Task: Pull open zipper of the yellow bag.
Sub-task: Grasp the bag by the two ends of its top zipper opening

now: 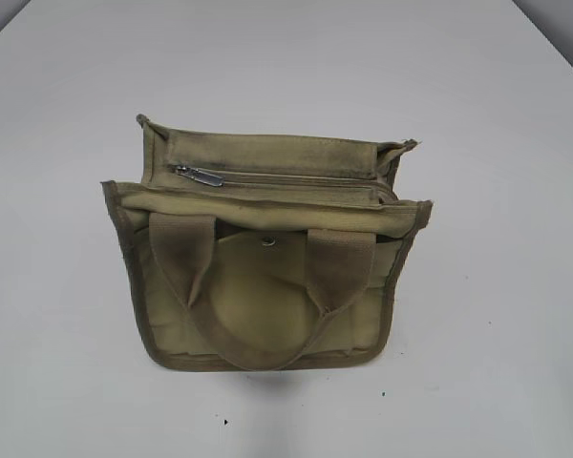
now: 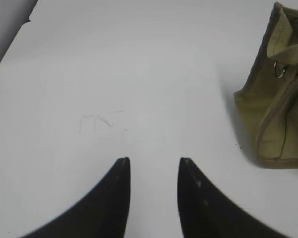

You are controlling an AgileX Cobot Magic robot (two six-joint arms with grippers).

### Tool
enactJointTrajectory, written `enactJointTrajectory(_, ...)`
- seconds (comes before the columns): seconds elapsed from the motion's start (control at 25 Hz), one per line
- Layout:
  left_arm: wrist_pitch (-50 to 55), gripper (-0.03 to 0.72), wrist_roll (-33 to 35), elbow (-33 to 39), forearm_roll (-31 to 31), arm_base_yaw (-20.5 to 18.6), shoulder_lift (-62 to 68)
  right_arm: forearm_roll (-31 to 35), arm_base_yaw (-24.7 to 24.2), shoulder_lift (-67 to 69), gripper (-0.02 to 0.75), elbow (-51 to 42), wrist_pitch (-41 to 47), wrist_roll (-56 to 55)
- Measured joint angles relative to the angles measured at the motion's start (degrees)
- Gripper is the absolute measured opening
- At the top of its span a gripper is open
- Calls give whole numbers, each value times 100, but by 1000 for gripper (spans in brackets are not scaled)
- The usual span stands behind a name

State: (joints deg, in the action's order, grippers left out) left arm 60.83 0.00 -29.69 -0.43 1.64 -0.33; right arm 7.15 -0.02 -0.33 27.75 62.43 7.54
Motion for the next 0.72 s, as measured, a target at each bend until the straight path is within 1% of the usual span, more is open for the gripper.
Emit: enactJointTrajectory(0.72,0,256,0,0,0,0,0,0,0,0,540,0,0,1)
